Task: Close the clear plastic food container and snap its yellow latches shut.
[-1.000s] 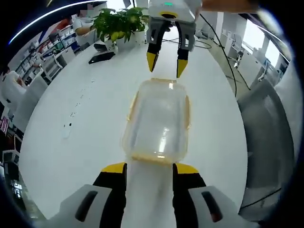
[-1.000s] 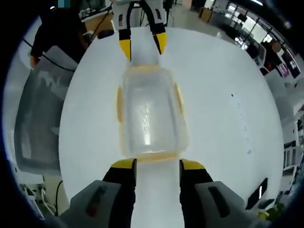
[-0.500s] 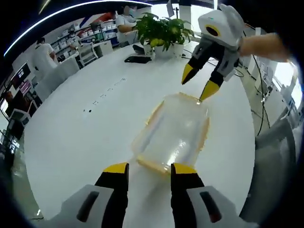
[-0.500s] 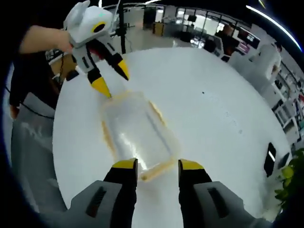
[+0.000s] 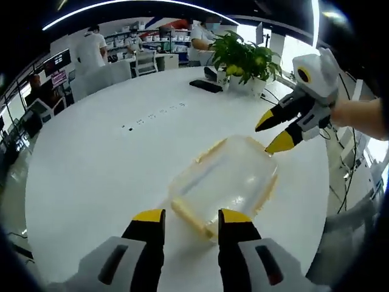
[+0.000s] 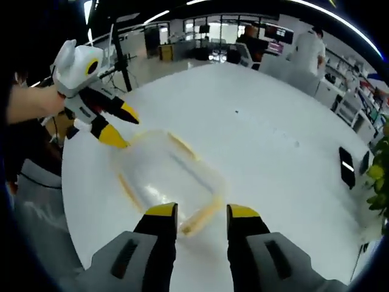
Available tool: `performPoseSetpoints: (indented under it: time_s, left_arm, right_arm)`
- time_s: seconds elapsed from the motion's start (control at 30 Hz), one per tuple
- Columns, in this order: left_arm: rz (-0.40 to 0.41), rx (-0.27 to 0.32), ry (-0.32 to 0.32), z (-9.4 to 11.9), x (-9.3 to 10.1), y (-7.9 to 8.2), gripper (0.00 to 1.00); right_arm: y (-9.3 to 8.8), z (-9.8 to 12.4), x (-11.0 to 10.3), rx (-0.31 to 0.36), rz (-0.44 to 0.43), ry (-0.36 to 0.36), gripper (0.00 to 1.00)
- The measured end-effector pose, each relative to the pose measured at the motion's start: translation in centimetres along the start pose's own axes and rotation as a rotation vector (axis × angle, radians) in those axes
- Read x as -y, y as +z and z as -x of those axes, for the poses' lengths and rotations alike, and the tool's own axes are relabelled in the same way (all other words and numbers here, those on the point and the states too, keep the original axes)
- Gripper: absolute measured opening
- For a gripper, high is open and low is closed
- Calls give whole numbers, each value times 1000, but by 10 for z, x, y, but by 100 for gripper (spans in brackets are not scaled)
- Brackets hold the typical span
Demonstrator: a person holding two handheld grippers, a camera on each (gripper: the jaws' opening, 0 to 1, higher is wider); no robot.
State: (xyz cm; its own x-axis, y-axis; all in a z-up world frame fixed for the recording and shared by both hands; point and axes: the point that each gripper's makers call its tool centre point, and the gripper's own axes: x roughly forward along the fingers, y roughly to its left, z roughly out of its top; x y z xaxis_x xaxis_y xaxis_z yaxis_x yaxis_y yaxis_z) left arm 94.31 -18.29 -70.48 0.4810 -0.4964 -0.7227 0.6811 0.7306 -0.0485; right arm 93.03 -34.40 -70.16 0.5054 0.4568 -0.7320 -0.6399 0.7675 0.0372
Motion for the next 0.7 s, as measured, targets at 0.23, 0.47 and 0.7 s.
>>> performPoseSetpoints:
  time_s: [0.23, 0.47, 0.7]
  left_arm:
    - [90, 2, 22, -4, 0, -6, 27]
    - [174, 28, 35, -3, 0, -10, 27]
    - [271, 53, 20, -3, 4, -13, 26]
  right_arm:
    - [-7, -2, 0, 53, -185, -14, 29]
    - [-14, -6, 1, 98, -336, -35, 27]
    - [-11, -10, -4, 107, -369, -26, 25]
